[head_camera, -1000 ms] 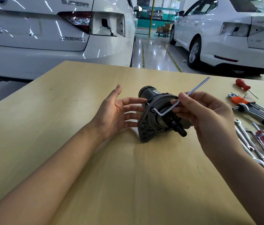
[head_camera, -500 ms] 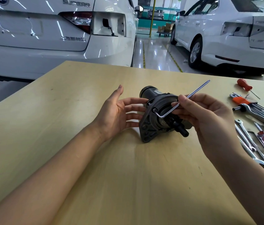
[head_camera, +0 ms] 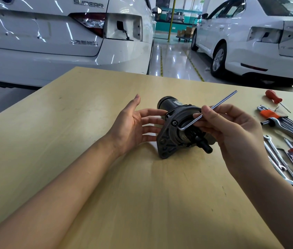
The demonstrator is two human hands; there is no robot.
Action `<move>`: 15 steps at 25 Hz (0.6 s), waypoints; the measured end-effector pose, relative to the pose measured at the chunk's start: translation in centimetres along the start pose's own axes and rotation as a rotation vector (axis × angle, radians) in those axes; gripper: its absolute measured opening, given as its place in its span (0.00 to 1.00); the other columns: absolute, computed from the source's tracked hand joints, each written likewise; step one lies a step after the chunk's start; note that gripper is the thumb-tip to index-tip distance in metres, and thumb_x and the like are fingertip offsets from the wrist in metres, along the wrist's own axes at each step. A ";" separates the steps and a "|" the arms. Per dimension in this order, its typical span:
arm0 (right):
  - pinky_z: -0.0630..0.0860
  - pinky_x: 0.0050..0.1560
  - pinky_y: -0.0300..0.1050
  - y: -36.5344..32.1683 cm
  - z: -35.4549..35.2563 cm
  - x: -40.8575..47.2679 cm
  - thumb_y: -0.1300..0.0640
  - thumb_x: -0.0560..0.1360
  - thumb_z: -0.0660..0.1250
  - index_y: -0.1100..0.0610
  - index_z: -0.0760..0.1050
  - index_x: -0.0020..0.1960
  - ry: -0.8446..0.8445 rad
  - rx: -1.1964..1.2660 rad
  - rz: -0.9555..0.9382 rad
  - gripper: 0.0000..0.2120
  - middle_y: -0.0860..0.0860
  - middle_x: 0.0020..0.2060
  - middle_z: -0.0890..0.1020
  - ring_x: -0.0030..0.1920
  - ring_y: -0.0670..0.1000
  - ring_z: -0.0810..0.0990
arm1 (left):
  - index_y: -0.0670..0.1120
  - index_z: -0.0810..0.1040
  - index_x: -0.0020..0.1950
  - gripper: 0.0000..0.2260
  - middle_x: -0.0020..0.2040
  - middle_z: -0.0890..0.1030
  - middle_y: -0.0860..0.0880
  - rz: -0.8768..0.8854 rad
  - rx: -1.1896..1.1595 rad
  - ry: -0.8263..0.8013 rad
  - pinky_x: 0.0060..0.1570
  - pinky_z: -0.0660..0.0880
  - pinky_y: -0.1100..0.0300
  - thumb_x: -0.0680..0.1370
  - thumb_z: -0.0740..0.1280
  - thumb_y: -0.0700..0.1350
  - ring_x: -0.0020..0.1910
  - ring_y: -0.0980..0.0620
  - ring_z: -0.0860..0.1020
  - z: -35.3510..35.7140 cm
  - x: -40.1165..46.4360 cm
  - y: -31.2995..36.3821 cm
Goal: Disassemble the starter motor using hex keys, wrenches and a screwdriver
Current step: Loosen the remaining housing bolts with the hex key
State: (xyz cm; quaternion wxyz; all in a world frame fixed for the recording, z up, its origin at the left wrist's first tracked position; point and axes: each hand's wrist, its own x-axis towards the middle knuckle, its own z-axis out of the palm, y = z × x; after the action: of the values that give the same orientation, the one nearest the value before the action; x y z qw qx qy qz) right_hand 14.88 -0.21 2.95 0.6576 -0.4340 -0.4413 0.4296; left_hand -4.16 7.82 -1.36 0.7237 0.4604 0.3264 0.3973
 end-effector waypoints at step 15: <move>0.79 0.34 0.38 0.0 0.1 0.0 0.56 0.65 0.73 0.56 0.76 0.37 0.009 0.031 0.026 0.07 0.56 0.37 0.86 0.35 0.50 0.84 | 0.43 0.82 0.53 0.32 0.48 0.81 0.43 0.001 -0.008 0.000 0.40 0.77 0.56 0.80 0.47 0.64 0.40 0.47 0.79 0.1 0.0 -0.1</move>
State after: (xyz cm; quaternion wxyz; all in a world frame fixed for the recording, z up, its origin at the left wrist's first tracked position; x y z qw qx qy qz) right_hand 14.80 -0.22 2.92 0.6604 -0.4312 -0.4261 0.4430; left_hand -4.09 7.81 -1.41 0.7252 0.4578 0.3246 0.3990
